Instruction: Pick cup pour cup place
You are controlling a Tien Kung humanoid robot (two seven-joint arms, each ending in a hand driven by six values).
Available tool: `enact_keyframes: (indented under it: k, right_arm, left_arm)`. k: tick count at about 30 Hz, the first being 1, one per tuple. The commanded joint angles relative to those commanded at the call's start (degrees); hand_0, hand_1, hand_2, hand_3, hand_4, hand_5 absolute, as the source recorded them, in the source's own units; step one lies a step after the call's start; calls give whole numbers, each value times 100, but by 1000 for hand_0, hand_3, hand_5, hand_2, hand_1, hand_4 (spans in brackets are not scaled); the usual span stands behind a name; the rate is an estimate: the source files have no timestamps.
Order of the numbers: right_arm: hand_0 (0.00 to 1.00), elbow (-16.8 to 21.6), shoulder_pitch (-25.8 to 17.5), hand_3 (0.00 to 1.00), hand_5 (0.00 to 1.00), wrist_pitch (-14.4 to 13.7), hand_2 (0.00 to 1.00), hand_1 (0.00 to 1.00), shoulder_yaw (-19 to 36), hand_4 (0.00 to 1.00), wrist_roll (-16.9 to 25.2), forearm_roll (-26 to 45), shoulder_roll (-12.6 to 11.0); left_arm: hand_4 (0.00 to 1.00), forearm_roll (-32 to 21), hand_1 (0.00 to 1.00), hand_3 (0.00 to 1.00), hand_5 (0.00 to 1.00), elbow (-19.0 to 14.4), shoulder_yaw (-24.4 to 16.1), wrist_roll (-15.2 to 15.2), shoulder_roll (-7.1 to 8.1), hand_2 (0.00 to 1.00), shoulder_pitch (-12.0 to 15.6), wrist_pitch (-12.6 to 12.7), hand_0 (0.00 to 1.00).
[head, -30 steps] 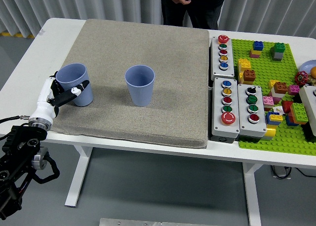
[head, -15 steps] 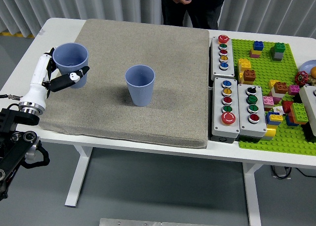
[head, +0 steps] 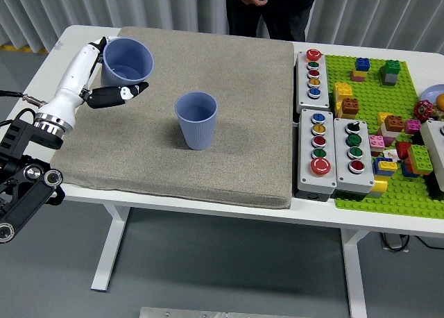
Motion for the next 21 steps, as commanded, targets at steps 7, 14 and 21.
enact_keyframes:
  k: [7,14,21]
  right_arm:
    - [721,0,50,698,296,-7,734,686,0,319,10,19,-9]
    - [721,0,82,698,297,-10,732,686,3,319,9,23,-11]
    - [721,0,98,697,296,-14,732,687,0,320,12,31,-14]
  left_arm:
    - [688,690,527,572,98,-69,222,128,94,556,-255,-28,569]
    - [687,1104,527,573,98,-108,484,232,148,557,-460,-10,570]
    - [686,1488,527,575,99,-98,732,307,177,557,-620,-28,571]
